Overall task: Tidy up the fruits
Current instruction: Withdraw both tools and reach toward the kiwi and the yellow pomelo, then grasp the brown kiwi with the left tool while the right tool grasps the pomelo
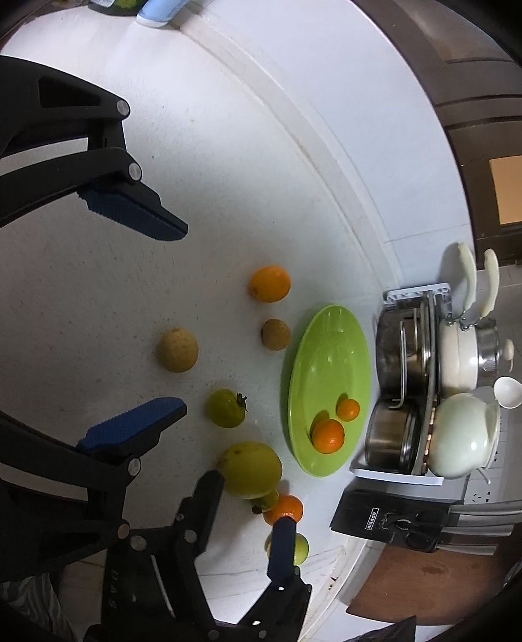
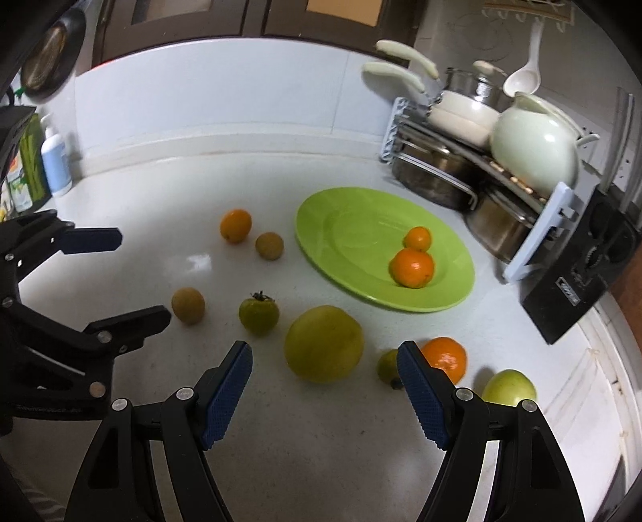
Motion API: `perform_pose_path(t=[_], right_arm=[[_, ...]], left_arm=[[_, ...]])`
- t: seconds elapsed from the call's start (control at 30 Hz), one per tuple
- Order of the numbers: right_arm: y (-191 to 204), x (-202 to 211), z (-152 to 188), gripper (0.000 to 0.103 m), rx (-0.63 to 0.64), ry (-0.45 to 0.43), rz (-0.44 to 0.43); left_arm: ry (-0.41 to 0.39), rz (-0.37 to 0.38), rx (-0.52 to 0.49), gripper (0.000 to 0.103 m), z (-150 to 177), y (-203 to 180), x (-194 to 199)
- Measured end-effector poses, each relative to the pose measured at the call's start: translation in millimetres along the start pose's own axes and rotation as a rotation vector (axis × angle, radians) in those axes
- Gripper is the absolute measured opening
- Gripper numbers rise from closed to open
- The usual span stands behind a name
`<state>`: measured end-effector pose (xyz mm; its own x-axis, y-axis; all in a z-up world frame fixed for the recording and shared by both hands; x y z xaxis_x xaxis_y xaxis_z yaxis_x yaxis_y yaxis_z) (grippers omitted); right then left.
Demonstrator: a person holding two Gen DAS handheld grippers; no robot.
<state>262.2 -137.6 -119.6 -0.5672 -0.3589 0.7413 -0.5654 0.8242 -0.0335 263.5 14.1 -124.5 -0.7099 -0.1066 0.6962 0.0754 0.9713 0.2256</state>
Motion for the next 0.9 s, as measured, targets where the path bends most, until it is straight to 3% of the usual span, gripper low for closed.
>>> perform_pose_path(t=[0.47,0.9], right_arm=[[-10,-22,0,0.071,-0.038,0.026,-0.054],[-12,-36,-2,0.060,-0.057,0.050,-0.076]], left_arm=[[0.076,0.066,-0.011,0.047,1,-18,-24],[0.110,0.100,0.026,0.032,-1,-22,-33]])
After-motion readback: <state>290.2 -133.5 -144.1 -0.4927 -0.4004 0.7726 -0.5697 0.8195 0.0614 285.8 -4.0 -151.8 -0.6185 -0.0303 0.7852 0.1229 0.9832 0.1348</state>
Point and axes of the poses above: each gripper's, at about its wrist camera, not at the fingertips, and x roughly against the way its jaws point, y to its left, z to its underside, the point moved 4 cm from there along -x, roughly the way its jaws point, and after that the axes turned 11 degrees about -z, right-handed, at the moved point
